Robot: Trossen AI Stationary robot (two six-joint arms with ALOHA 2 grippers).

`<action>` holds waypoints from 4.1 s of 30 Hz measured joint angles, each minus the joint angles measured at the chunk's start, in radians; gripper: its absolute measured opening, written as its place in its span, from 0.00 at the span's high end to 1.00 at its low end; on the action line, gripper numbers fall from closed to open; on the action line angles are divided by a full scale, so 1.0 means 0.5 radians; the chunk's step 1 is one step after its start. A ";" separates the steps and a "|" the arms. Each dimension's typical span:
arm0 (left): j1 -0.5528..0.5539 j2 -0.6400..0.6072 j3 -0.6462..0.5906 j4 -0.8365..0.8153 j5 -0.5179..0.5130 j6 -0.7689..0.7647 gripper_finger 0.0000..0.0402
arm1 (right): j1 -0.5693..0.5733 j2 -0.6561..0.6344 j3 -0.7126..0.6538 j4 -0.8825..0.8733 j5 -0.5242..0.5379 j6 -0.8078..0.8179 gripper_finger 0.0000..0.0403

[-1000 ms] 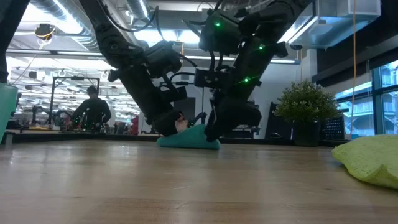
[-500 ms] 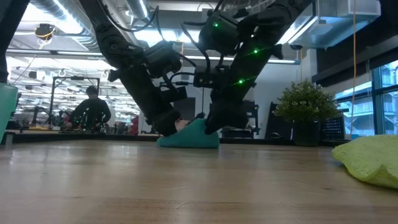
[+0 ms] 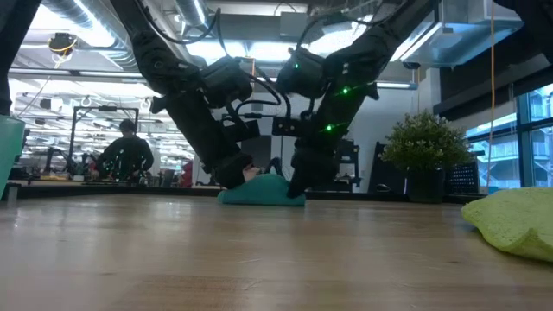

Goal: Roll microfiber towels into tight, uniform cylinder then place into a basket
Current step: Roll the blue microfiber towel

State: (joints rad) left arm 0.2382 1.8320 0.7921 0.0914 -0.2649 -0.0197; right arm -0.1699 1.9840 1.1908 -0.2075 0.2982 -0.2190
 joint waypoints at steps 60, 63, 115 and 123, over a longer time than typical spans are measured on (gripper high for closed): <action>-0.020 -0.600 -0.013 -0.683 -0.169 0.011 0.97 | -0.195 0.100 0.002 0.027 -0.642 0.009 0.60; -0.020 -0.599 -0.013 -0.683 -0.170 0.011 0.91 | -0.195 0.100 0.002 0.028 -0.643 0.008 0.60; -0.249 -0.898 0.101 -1.033 -0.042 0.009 0.76 | -0.192 0.110 -0.005 0.311 -0.641 0.010 0.60; -0.248 -0.898 0.101 -1.037 -0.042 0.009 0.76 | -0.192 0.110 -0.005 0.367 -0.637 0.010 0.60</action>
State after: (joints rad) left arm 0.1143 1.3830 0.8429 -0.4269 -0.2861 -0.0151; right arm -0.2657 2.0392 1.1885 -0.0238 -0.0204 -0.2142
